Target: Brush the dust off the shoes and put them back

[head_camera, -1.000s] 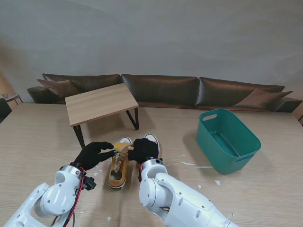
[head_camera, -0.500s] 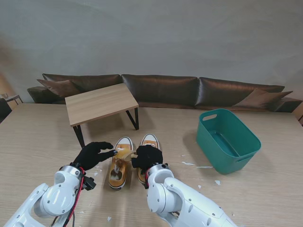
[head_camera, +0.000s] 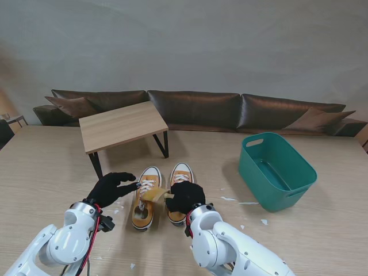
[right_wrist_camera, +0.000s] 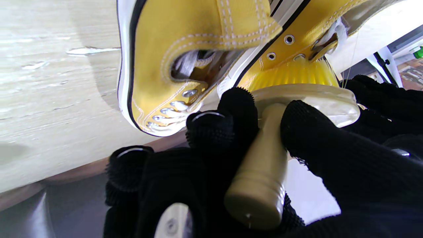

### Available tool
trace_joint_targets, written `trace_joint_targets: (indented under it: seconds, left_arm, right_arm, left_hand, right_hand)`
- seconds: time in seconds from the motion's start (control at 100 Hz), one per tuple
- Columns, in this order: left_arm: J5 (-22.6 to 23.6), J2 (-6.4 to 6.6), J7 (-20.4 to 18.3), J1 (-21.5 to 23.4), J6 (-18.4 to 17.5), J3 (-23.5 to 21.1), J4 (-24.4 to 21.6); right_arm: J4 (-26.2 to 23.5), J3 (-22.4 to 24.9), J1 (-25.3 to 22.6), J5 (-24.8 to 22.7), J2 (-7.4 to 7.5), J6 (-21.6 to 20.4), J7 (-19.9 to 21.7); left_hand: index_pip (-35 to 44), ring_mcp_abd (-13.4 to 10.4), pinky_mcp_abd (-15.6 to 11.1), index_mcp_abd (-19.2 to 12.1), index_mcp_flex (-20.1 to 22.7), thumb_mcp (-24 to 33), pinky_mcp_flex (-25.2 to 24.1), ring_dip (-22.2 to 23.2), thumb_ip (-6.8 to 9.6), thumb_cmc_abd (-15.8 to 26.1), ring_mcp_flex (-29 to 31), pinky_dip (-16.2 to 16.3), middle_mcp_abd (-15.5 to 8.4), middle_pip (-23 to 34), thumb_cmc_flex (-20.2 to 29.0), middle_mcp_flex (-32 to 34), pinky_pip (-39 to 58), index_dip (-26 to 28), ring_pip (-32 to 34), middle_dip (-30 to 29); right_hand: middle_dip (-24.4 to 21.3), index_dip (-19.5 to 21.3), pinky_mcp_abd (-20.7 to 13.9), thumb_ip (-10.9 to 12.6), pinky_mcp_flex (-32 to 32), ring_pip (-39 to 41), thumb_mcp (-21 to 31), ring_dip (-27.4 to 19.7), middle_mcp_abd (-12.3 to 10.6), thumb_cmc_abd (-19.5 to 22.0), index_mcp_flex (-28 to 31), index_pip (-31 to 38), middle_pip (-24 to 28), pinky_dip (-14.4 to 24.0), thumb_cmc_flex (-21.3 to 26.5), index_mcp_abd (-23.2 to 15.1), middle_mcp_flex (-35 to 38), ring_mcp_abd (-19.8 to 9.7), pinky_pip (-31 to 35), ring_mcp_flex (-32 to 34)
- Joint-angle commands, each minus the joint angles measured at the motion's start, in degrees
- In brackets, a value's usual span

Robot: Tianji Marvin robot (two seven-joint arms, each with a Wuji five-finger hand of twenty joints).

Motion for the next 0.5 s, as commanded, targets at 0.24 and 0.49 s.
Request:
trace_joint_targets:
  seconds: [0.24, 0.49]
  left_arm:
    - [0.56, -0.31, -0.27, 1.09, -0.66, -0.66, -0.99]
    - [0.85, -0.37, 0.19, 1.26, -0.78, -0.78, -1.11]
  right_arm:
    - [-3.36, 1.23, 0.33, -1.5, 0.06, 1.79, 0.14]
    - [2.17, -2.03, 5.84, 0.94, -3.94, 7.79, -4.56]
  left_hand:
    - [-0.57, 0.28, -0.11, 0.17, -0.38, -2.29, -0.78, 0.27, 2.55, 2.58, -2.44, 0.85, 0.47, -0.4, 1.34, -1.76, -1.84, -0.12, -1.06, -0.53]
    - [-0.55, 0.17, -0.13, 0.09, -0.34, -2.27, -0.69, 0.28, 2.56, 2.58, -2.39, 0.86, 0.47, -0.35, 1.36, -1.65, -1.81, -0.11, -1.02, -0.52]
  right_hand:
    - [0.82, 0.57, 1.65, 1.22, 29.14, 1.1, 5.28, -0.25, 2.76, 1.47, 5.85, 3.54, -1.08, 0.51, 2.99, 7.16, 4.5, -7.91, 0.5, -1.26]
    - [0.82, 0.6, 1.65, 1.28, 29.14, 1.07, 5.18, -0.26, 2.76, 1.59, 5.88, 3.53, -1.08, 0.51, 3.06, 7.16, 4.5, -7.87, 0.51, -1.26]
